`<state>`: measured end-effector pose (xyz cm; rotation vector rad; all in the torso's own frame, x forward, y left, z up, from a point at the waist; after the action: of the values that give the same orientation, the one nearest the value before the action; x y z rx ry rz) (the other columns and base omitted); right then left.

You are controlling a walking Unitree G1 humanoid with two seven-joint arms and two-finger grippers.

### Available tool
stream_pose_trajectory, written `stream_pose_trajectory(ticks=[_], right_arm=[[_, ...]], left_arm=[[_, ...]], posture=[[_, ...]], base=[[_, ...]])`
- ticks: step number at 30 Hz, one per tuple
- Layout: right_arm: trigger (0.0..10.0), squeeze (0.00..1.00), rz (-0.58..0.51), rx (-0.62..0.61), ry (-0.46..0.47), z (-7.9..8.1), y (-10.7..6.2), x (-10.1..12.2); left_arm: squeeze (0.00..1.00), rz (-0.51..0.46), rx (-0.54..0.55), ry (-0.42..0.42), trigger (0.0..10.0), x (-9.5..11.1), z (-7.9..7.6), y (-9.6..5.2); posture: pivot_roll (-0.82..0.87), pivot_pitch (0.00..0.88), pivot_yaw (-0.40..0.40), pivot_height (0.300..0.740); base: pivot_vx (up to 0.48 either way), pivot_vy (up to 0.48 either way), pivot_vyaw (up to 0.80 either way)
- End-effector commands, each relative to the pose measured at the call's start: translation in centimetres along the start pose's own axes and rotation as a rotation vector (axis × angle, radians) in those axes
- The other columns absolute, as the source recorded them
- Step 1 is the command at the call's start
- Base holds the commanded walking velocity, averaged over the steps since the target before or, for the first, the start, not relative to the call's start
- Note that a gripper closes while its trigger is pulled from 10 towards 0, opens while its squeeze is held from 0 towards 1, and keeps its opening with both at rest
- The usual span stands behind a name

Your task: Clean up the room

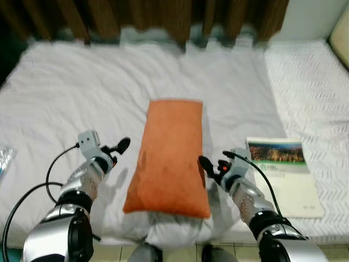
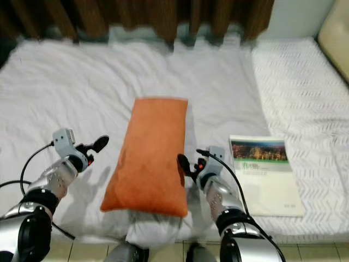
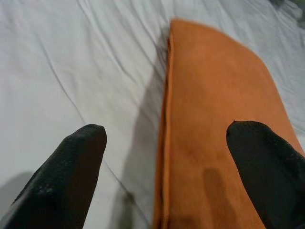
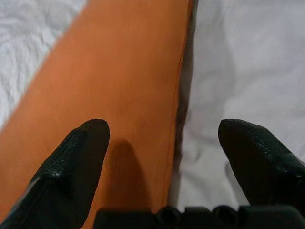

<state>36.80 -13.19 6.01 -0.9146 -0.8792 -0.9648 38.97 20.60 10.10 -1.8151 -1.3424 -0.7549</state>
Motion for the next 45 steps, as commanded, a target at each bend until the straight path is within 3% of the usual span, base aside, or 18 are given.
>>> stream_pose_trajectory(ticks=[1,7,14,17,22,24,26,28,34,35,39,40,41,45], right_arm=[[10.0,0.0,-0.016,-0.015,0.021,0.4,0.2,0.0],[10.0,0.0,-0.089,0.003,0.039,1.6,0.7,1.0],[10.0,0.0,-0.14,0.047,0.024,2.2,0.7,1.8],[10.0,0.0,-0.151,0.117,0.017,3.6,0.7,1.5],[10.0,0.0,-0.166,0.211,-0.008,5.3,0.4,1.4],[10.0,0.0,-0.17,0.214,-0.015,5.3,0.3,1.5],[10.0,0.0,-0.205,0.177,-0.095,3.2,-0.9,2.3],[10.0,0.0,-0.234,0.156,-0.146,2.3,-1.7,2.7],[10.0,0.0,-0.282,0.113,-0.264,1.0,-3.5,3.4],[10.0,0.0,-0.273,0.109,-0.297,0.6,-4.6,3.2],[10.0,0.0,-0.255,0.105,-0.276,0.4,-5.2,2.7],[10.0,0.0,-0.235,0.109,-0.2,0.7,-5.4,1.9],[10.0,0.0,-0.235,0.109,-0.2,0.7,-5.4,1.9],[10.0,0.0,-0.198,0.161,-0.045,2.6,-4.4,1.0]], left_arm=[[0.0,0.02,-0.013,-0.054,10.0,-0.5,0.1,-0.1],[0.0,0.06,-0.123,-0.143,10.0,-1.7,-1.8,0.4],[0.0,0.123,-0.14,-0.171,10.0,-3.6,-2.1,0.3],[0.0,0.154,-0.161,-0.188,10.0,-4.7,-3.1,0.5],[0.0,0.131,-0.171,-0.203,10.0,-4.3,-3.4,0.7],[0.0,0.124,-0.173,-0.199,10.0,-4.1,-3.4,0.7],[0.0,0.076,-0.198,-0.134,10.0,-1.8,-2.8,0.6],[0.0,0.058,-0.213,-0.103,10.0,-0.9,-2.5,0.5],[0.0,0.022,-0.231,-0.057,10.0,0.4,-1.9,0.1],[0.0,0.008,-0.247,-0.043,10.0,1.0,-1.6,-0.2],[0.0,0.004,-0.253,-0.053,10.0,1.0,-1.4,-0.3],[0.0,0.008,-0.251,-0.098,10.0,0.6,-1.3,-0.3],[0.0,0.008,-0.251,-0.098,10.0,0.6,-1.3,-0.3],[0.0,0.051,-0.242,-0.143,10.0,-1.2,-1.9,-0.1]], posture=[[-0.04,0.536,0.037,0.74],[-0.06,0.56,0.042,0.74],[-0.09,0.564,0.037,0.74],[-0.1,0.562,0.037,0.74],[-0.12,0.56,0.031,0.74],[-0.12,0.56,0.031,0.74],[-0.12,0.558,0.031,0.74],[-0.11,0.559,0.033,0.74],[-0.11,0.56,0.032,0.74],[-0.12,0.562,0.031,0.74],[-0.12,0.562,0.031,0.74],[-0.12,0.563,0.03,0.74],[-0.12,0.563,0.03,0.74],[-0.12,0.563,0.032,0.74]], base=[[0.0,0.0,0.0],[0.0,0.0,0.0],[0.0,0.0,0.0],[0.0,0.0,0.0],[0.0,0.0,0.0],[0.0,0.0,0.0],[0.0,0.0,0.0],[0.0,0.0,0.0],[0.0,0.0,0.0],[0.0,0.0,0.0],[0.0,0.0,0.0],[0.0,0.0,0.0],[0.0,0.0,0.0],[0.0,0.0,0.0]])
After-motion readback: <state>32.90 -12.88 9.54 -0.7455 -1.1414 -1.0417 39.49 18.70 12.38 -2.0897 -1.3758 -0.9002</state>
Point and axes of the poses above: a point about 5 cm out from each wrist's last joint towards the gripper, its own y axis pointing out of the wrist towards the gripper, its own x axis along the axis of the wrist's last joint, z = x × y, the point moved 2 cm from there along y, pointing out of the wrist towards the gripper, and after that the axes turned 4 degrees about -y, right-handed, at the moved point
